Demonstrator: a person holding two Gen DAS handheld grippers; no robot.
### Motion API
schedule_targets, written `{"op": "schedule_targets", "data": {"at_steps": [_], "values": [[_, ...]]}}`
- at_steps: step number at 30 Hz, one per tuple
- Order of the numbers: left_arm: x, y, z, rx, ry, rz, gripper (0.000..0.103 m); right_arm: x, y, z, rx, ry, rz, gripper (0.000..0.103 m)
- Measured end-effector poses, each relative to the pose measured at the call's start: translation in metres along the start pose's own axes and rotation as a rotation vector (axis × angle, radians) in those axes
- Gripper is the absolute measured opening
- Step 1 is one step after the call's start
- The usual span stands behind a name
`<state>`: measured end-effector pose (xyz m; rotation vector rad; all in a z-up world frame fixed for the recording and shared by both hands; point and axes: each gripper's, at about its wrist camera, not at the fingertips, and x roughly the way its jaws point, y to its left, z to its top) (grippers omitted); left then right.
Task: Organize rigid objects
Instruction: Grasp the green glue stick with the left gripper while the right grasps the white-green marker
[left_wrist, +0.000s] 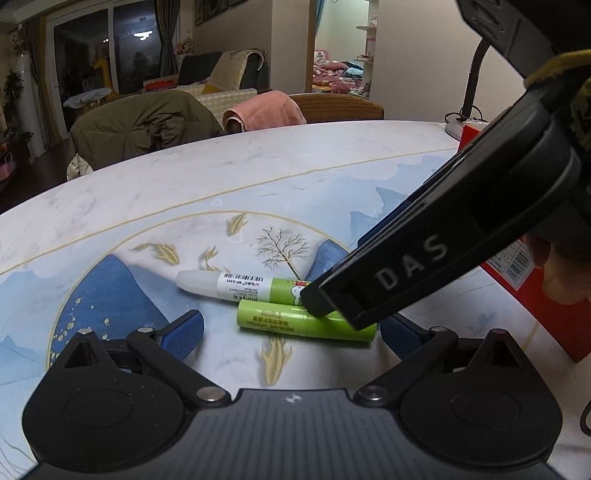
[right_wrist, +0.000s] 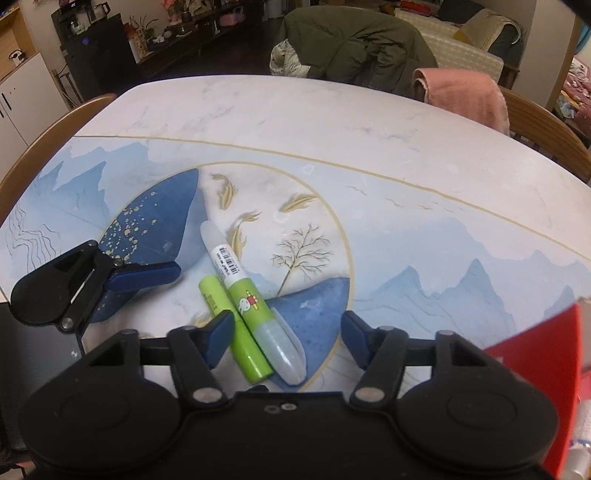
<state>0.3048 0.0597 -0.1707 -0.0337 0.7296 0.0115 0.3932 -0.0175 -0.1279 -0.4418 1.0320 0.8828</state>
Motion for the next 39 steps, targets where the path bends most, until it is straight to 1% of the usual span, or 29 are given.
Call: {"op": "schedule_targets", "data": {"at_steps": [3,5,9,11,12,16,19,21,23,24,27,31,39], "values": [[0.003,-0.001,0.000,0.007,-0.004,-0.005,0.102,0.004,0.000,0.004,-0.006,-0.004,0.014,0.056],[0.005,-0.001,0.000,0.007,-0.001,-0.013,0.102,0.007,0.001,0.007,-0.016,0.001,0.016,0.050],[0.008,0.000,-0.003,0.004,0.001,-0.017,0.101,0.013,0.006,0.010,-0.040,0.005,0.031,0.045],[0.007,-0.001,-0.004,0.014,-0.004,-0.015,0.101,0.015,0.008,0.011,-0.045,0.006,0.036,0.037],[0.007,-0.001,-0.005,0.018,-0.005,-0.013,0.101,0.016,0.009,0.011,-0.049,0.006,0.036,0.036],[0.004,-0.004,-0.009,0.027,-0.012,-0.003,0.097,0.019,0.013,0.012,-0.072,0.004,0.025,0.034],[0.001,-0.006,-0.011,0.028,-0.016,0.003,0.092,0.019,0.014,0.011,-0.074,0.001,0.019,0.033],[-0.001,-0.007,-0.012,0.026,-0.017,0.004,0.089,0.018,0.014,0.010,-0.072,-0.003,0.016,0.029],[-0.003,-0.008,-0.013,0.026,-0.019,-0.002,0.084,0.016,0.013,0.009,-0.057,-0.007,0.015,0.022],[-0.004,-0.009,-0.014,0.028,-0.020,-0.002,0.081,0.016,0.012,0.008,-0.046,-0.007,0.014,0.022],[-0.008,-0.008,-0.015,0.020,-0.012,-0.010,0.081,0.012,0.009,0.004,-0.019,-0.008,0.006,0.021],[-0.015,-0.006,-0.016,-0.017,0.004,-0.035,0.081,0.002,0.004,-0.006,0.033,-0.013,0.014,0.020],[-0.047,-0.006,-0.014,-0.073,0.005,-0.047,0.081,-0.035,0.004,-0.031,0.122,-0.047,0.029,0.020]]}}
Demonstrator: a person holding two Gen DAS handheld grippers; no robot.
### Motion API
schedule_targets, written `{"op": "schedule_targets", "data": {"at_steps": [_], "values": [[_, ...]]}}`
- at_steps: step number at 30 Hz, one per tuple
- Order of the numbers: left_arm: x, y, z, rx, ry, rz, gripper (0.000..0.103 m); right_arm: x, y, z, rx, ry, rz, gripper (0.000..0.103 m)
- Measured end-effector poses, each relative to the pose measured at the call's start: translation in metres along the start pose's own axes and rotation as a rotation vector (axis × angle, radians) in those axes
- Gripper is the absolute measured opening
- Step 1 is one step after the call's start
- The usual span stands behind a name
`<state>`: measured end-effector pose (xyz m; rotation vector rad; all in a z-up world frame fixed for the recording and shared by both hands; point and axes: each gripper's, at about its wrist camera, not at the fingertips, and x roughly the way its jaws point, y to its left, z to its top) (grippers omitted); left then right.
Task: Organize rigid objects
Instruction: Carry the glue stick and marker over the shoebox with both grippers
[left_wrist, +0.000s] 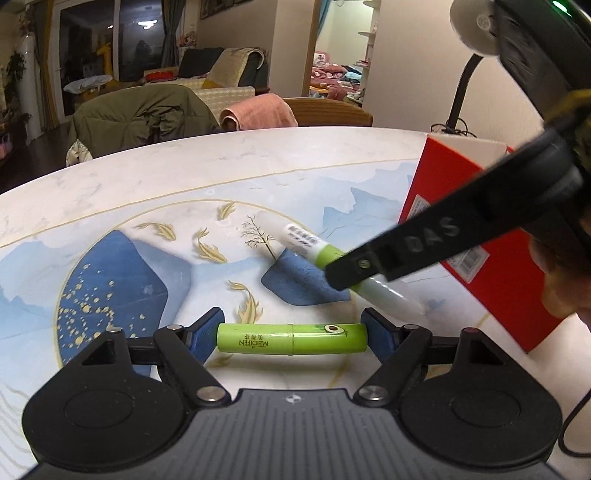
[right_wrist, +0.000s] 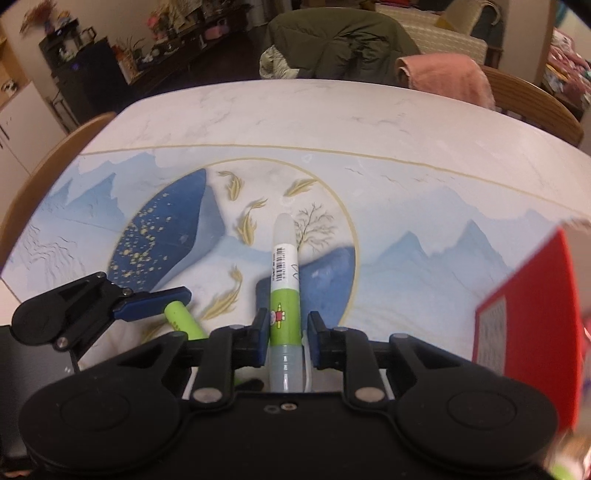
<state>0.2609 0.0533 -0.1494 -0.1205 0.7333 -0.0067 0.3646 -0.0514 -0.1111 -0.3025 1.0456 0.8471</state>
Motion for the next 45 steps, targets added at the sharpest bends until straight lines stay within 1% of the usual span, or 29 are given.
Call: {"op": "schedule_targets", "data": {"at_steps": [4,9,17,25,28,32,39,45], "values": [[-0.018,-0.003,0.006,-0.022,-0.013,-0.005,0.081,-0.025,0.003,-0.011,0.027,-0.030,-0.001,0.020],[-0.042,-0.015,0.014,-0.020,-0.032,-0.014,0.081,-0.060,0.006,-0.025,0.054,-0.071,-0.003,0.020],[-0.073,-0.042,0.030,0.026,-0.072,-0.038,0.081,-0.110,0.001,-0.046,0.100,-0.139,-0.012,0.020],[-0.090,-0.080,0.056,0.091,-0.124,-0.070,0.081,-0.151,-0.021,-0.066,0.150,-0.208,-0.030,0.020],[-0.090,-0.097,0.065,0.116,-0.135,-0.085,0.081,-0.162,-0.035,-0.072,0.174,-0.228,-0.044,0.020],[-0.082,-0.122,0.073,0.151,-0.130,-0.109,0.081,-0.175,-0.059,-0.082,0.212,-0.249,-0.072,0.020],[-0.061,-0.171,0.082,0.212,-0.107,-0.154,0.081,-0.196,-0.115,-0.099,0.276,-0.281,-0.133,0.020],[-0.038,-0.215,0.089,0.275,-0.082,-0.186,0.081,-0.206,-0.162,-0.113,0.328,-0.293,-0.184,0.020]]}}
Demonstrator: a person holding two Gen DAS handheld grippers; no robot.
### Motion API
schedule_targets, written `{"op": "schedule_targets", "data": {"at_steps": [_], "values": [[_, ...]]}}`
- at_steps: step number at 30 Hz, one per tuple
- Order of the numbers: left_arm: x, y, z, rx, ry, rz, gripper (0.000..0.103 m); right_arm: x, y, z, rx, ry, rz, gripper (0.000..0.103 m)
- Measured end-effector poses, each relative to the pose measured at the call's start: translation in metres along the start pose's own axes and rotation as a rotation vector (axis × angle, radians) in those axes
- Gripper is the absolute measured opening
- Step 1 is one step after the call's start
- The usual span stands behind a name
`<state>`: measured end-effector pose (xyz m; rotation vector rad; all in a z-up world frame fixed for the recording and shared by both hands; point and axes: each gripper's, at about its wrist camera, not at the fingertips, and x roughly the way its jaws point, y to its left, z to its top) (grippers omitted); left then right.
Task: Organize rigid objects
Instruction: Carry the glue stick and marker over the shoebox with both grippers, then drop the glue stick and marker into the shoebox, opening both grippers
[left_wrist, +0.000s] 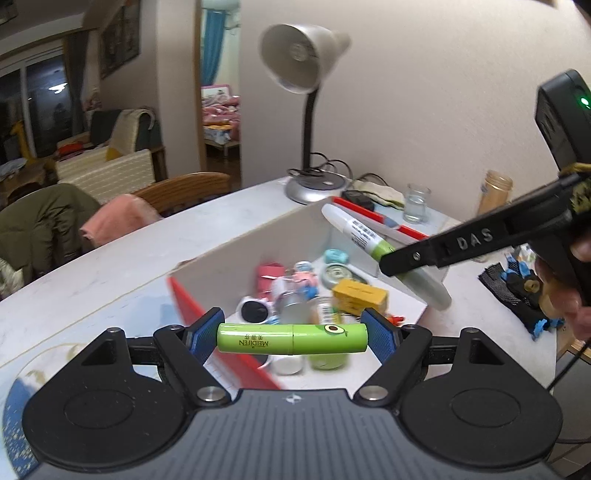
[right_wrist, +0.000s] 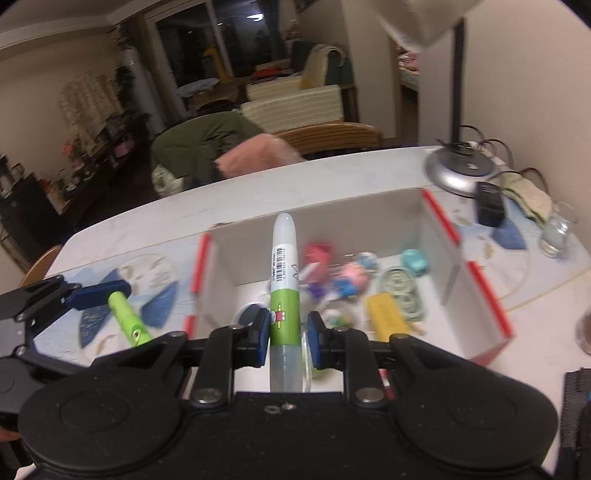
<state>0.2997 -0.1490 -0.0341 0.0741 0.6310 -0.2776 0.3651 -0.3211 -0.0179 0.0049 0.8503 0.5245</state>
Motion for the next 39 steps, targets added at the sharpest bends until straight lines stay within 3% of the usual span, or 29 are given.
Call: {"op": "schedule_targets", "data": {"at_steps": [9,21,35,39], "values": [[0.051,-0.032,0.022,0.038,0.043,-0.012,0.081,0.014,-0.056,0.007,0.009,0.021,-0.055,0.020],[0.121,-0.050,0.034,0.136,0.078,-0.028,0.081,0.060,-0.079,0.008,-0.065,0.116,-0.058,0.020],[0.173,-0.041,0.041,0.169,0.254,-0.141,0.081,0.080,-0.094,0.009,-0.083,0.161,-0.016,0.019],[0.183,-0.043,0.041,0.197,0.294,-0.167,0.081,0.073,-0.095,0.009,-0.079,0.159,0.019,0.025]]}}
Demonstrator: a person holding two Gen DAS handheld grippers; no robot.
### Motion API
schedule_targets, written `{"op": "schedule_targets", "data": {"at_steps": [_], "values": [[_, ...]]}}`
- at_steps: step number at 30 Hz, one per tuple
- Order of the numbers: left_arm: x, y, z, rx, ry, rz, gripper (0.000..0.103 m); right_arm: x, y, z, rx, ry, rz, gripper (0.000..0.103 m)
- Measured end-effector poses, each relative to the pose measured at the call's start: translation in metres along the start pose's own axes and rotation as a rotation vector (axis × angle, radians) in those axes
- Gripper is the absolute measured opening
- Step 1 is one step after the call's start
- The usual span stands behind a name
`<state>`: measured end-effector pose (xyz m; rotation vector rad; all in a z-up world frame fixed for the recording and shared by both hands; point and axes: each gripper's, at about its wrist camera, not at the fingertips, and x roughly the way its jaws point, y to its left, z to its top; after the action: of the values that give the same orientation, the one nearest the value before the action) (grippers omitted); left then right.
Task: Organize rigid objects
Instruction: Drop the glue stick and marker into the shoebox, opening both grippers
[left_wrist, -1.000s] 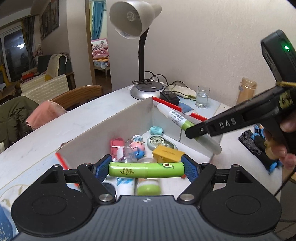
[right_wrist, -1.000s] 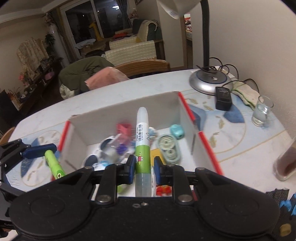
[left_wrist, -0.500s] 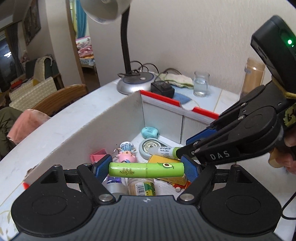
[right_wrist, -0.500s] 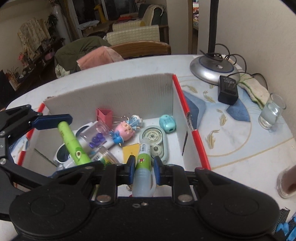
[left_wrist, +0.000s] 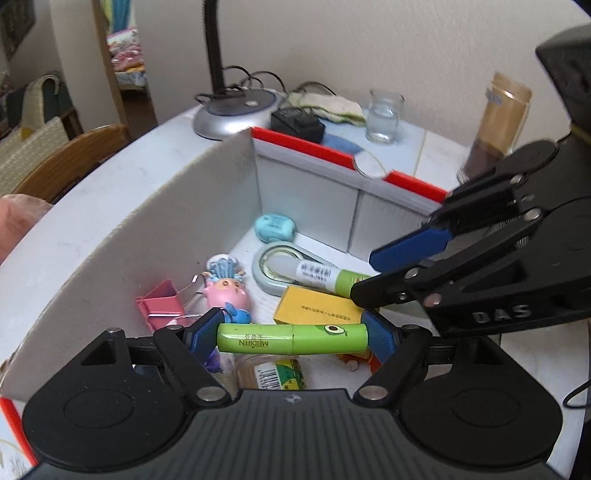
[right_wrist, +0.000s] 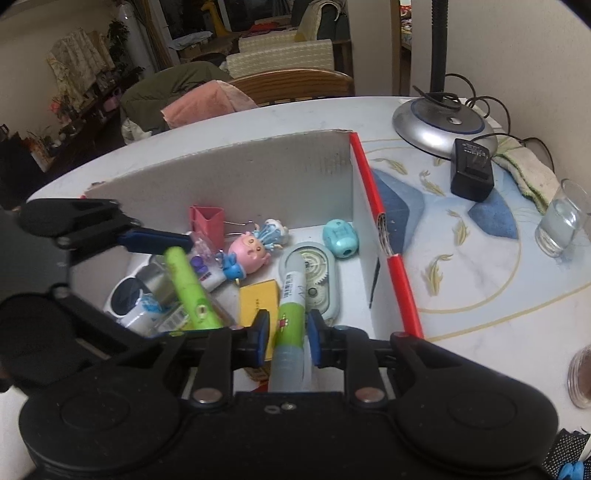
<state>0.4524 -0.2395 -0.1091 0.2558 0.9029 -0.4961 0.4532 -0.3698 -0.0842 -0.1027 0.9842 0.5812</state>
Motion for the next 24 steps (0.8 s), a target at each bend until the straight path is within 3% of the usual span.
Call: {"op": "schedule_targets", "data": {"at_steps": [4,15,24], "values": [[0.009,-0.002,0.002,0.013,0.054,-0.020,0.081,-0.006,-0.002,-0.002,0.005,-0.001,0.029,0.029],[0.009,-0.003,0.000,0.012,0.101,-0.044,0.081,-0.021,-0.003,-0.008,0.032,-0.024,0.060,0.039],[-0.013,0.000,-0.007,-0.043,0.054,-0.035,0.081,-0.036,-0.004,-0.015,0.048,-0.047,0.057,0.049]]}}
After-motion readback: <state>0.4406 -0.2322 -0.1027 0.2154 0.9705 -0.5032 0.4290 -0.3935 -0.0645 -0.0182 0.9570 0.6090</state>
